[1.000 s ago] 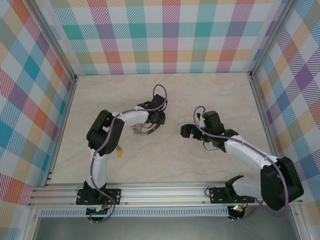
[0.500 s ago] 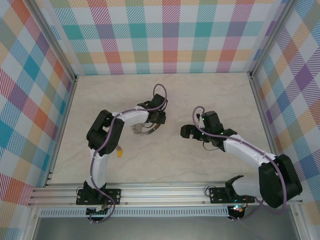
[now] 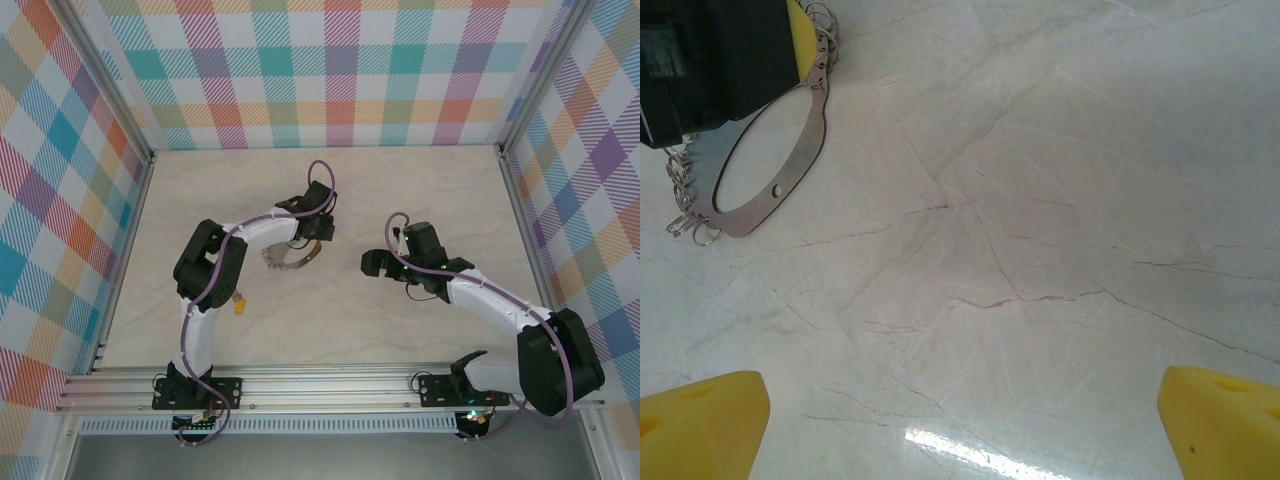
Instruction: Put the keys on the keyring
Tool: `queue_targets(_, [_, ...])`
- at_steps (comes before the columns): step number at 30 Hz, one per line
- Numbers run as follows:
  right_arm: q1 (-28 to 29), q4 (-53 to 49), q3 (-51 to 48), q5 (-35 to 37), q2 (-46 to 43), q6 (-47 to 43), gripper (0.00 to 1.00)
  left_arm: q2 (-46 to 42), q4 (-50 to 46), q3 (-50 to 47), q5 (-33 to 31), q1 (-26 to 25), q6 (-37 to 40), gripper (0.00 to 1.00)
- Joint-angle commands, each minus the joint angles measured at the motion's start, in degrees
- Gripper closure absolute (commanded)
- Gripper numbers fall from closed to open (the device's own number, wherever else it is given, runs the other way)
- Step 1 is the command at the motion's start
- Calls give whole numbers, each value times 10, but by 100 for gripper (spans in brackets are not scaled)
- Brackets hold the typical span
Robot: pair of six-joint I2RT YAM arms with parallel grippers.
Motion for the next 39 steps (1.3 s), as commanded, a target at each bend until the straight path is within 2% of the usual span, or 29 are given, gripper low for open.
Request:
queue_targets(1, [-4,0,11,-8,2,-3,0,11,-10,10,-13,3,8,79])
queue_targets(23, [-6,1,9,-9,2,-3,0,30,-17,13,-37,3,31,75])
queue_targets(39, [-8,2,8,-9,3,-4,0,43,-19,23,-54,3,34,79])
